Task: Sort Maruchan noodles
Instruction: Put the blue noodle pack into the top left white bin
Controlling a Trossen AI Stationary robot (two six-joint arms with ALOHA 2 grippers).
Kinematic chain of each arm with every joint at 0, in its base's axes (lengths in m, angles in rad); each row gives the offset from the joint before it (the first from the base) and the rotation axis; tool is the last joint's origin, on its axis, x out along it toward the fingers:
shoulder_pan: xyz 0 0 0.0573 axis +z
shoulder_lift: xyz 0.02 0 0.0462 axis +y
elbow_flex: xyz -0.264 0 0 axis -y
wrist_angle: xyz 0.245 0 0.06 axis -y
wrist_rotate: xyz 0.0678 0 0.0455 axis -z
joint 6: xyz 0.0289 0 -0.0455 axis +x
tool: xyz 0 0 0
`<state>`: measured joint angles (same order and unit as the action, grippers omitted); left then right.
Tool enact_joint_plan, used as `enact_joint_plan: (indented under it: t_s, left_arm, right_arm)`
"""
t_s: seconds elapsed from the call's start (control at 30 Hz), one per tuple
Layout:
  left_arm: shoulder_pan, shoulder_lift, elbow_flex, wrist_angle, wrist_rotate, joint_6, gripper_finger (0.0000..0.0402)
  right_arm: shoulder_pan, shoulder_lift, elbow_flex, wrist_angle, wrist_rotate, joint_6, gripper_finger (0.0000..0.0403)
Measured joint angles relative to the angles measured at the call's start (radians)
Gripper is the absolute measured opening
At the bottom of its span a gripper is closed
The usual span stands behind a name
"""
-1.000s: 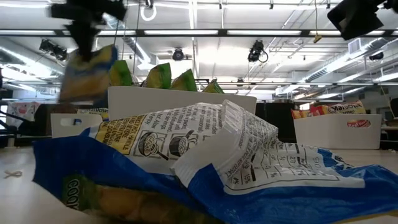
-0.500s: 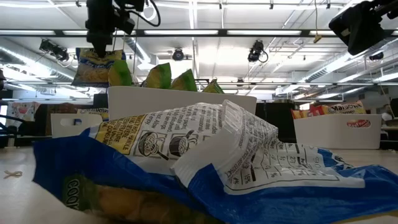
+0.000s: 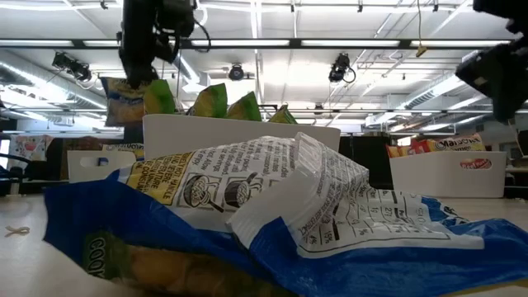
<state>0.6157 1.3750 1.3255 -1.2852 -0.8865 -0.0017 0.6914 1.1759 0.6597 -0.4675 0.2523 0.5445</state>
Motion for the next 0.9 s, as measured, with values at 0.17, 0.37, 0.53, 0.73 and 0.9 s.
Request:
enact_joint_plan:
  t_s: [0.17,0.37,0.53,0.73,0.9]
  left_arm:
    - [0.024,0.000,-0.126,0.019,-0.012,0.032,0.0003]
    - [0.016,0.000,-0.261,0.093,0.025,0.024,0.0003]
    - [0.011,0.000,-0.320,0.235,0.049,0.049,0.0005]
    - [0.039,0.000,-0.400,0.307,0.023,0.152,0.0006]
    - [0.044,0.000,-0.462,0.307,0.028,0.256,0.0004]
  right_arm:
    - [0.011,0.000,-0.023,0.001,-0.037,0.039,0.0266]
    - [0.029,0.000,-0.026,0.001,-0.040,0.024,0.0266]
    - [0.027,0.000,-0.027,0.001,-0.040,0.005,0.0266]
    - [0.032,0.000,-0.027,0.001,-0.041,0.053,0.0266]
    - [0.050,0.000,-0.027,0.001,-0.080,0.090,0.0265]
